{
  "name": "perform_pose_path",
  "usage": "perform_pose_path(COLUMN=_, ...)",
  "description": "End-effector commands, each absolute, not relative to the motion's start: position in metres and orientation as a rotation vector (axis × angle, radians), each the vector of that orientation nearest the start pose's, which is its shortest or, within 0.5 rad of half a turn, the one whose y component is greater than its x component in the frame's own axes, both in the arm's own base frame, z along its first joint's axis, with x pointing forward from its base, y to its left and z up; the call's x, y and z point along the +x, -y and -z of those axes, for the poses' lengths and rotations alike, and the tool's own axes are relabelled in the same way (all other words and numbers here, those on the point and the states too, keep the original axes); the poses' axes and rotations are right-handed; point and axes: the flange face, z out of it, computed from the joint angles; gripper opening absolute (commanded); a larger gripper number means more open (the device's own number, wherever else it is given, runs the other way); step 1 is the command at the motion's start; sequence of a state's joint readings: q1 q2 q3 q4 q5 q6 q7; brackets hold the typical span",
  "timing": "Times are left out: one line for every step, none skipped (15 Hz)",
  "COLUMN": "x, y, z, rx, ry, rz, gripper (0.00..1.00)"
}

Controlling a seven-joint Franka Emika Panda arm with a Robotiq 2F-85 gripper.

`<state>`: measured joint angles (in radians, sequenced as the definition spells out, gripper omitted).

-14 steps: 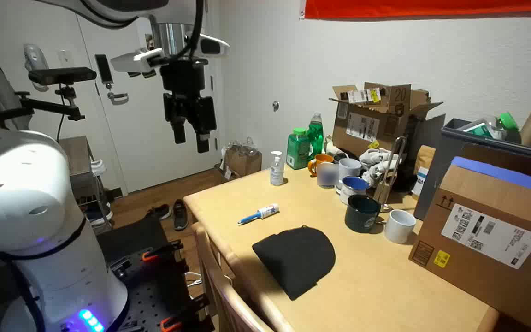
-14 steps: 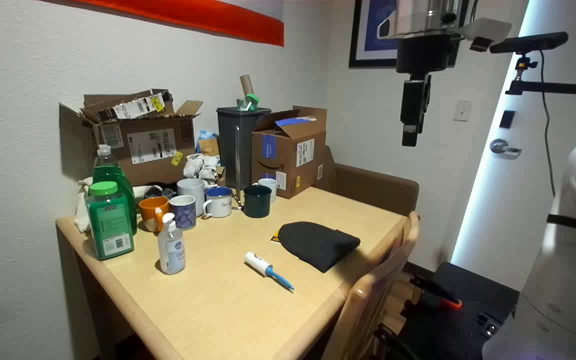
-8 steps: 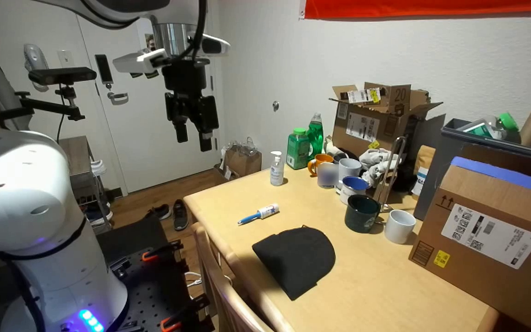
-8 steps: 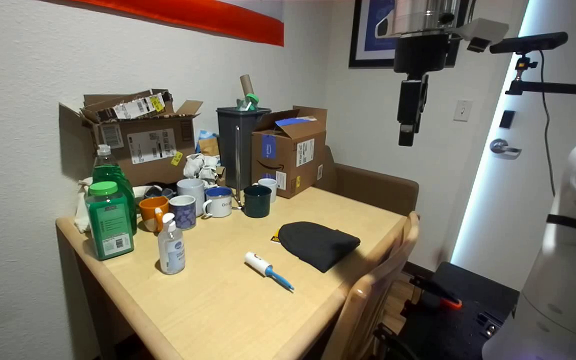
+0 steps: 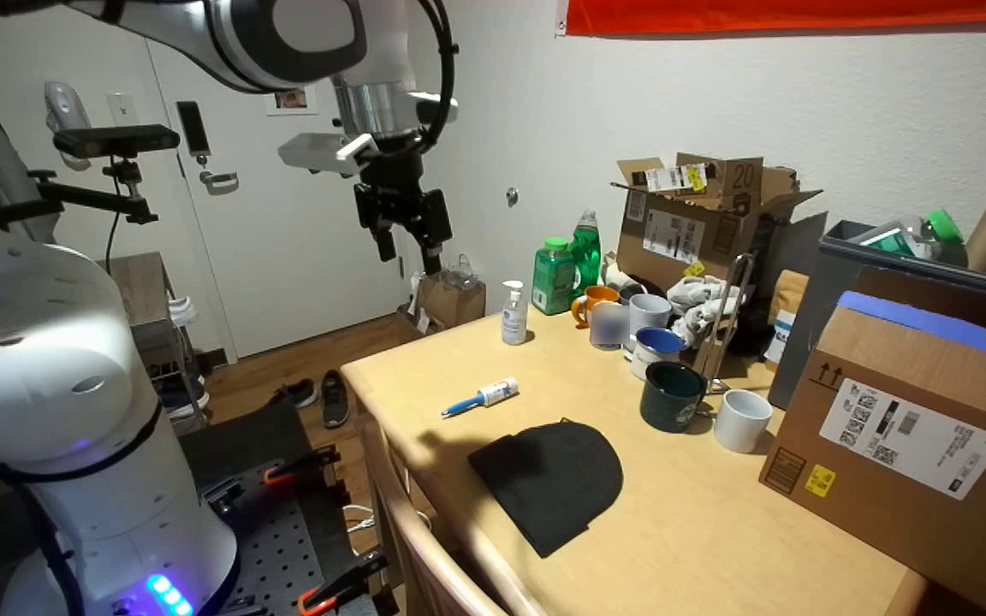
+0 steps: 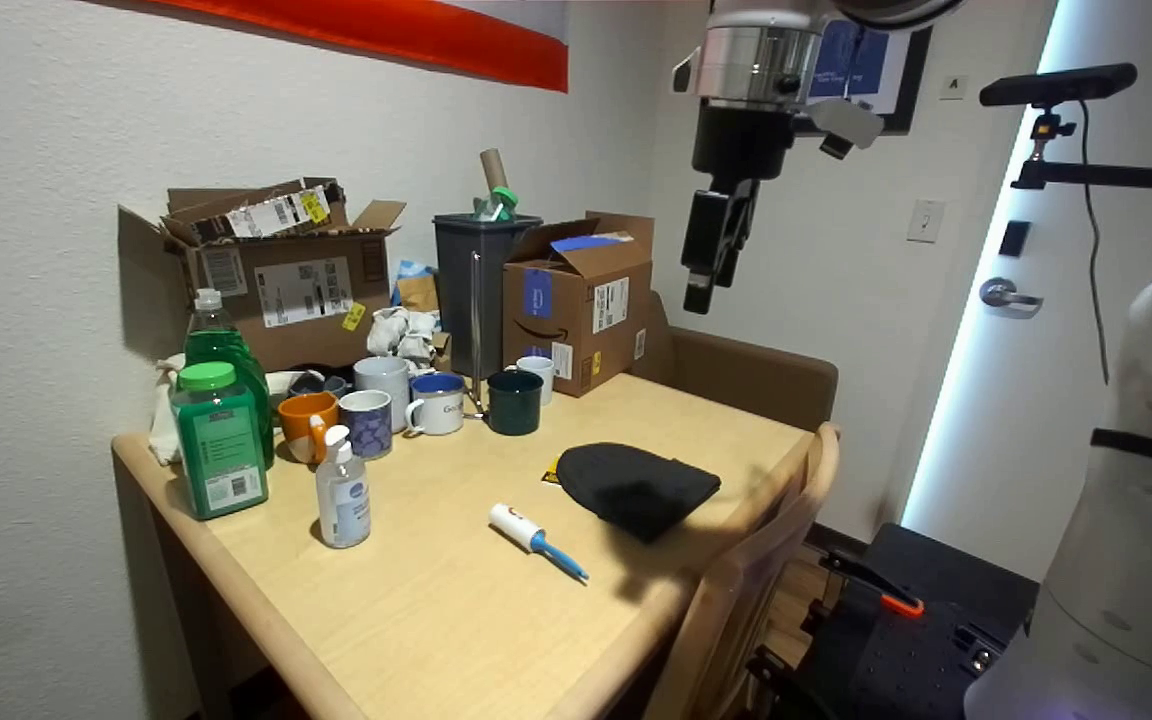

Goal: Roll the lint roller on the beanie

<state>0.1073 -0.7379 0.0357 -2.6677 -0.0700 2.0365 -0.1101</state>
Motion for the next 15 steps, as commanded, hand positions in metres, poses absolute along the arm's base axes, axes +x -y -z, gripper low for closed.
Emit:
perform_pose_path(x=0.357, y=-0.061, z=-0.450, rx=-3.134, ry=0.361, rz=0.190, gripper=1.00)
perform_pose_path(x=0.362, y=-0.065, z=-0.443, rx=-3.116, ry=0.342, rz=0.187, gripper=1.00)
perform_pose_path(x=0.368, y=-0.069, z=-0.435, rx=-3.103, ry=0.337, rz=0.161, gripper=1.00)
perform_pose_path(x=0.355, y=-0.059, z=-0.444, rx=-3.125, ry=0.382, rz=0.182, gripper=1.00)
perform_pose_path(x=0.358, y=-0.062, z=-0.438, rx=-3.115, ry=0.378, rz=0.167, gripper=1.00)
perform_pose_path(x=0.361, y=-0.064, z=-0.433, rx=-3.112, ry=0.378, rz=0.152, gripper=1.00)
perform_pose_path(x=0.363, y=-0.064, z=-0.431, rx=-3.112, ry=0.379, rz=0.142, gripper=1.00)
perform_pose_path(x=0.364, y=-0.064, z=-0.430, rx=-3.112, ry=0.379, rz=0.138, gripper=1.00)
perform_pose_path(x=0.365, y=-0.065, z=-0.430, rx=-3.112, ry=0.379, rz=0.138, gripper=1.00)
perform_pose_path(x=0.365, y=-0.065, z=-0.430, rx=-3.112, ry=0.379, rz=0.139, gripper=1.00)
perform_pose_path(x=0.365, y=-0.065, z=-0.431, rx=-3.112, ry=0.379, rz=0.140, gripper=1.00)
perform_pose_path(x=0.370, y=-0.066, z=-0.423, rx=-3.101, ry=0.369, rz=0.129, gripper=1.00)
perform_pose_path(x=0.374, y=-0.067, z=-0.415, rx=-3.088, ry=0.364, rz=0.110, gripper=1.00)
perform_pose_path(x=0.378, y=-0.069, z=-0.403, rx=-3.074, ry=0.367, rz=0.096, gripper=1.00)
perform_pose_path(x=0.381, y=-0.071, z=-0.394, rx=-3.063, ry=0.366, rz=0.092, gripper=1.00)
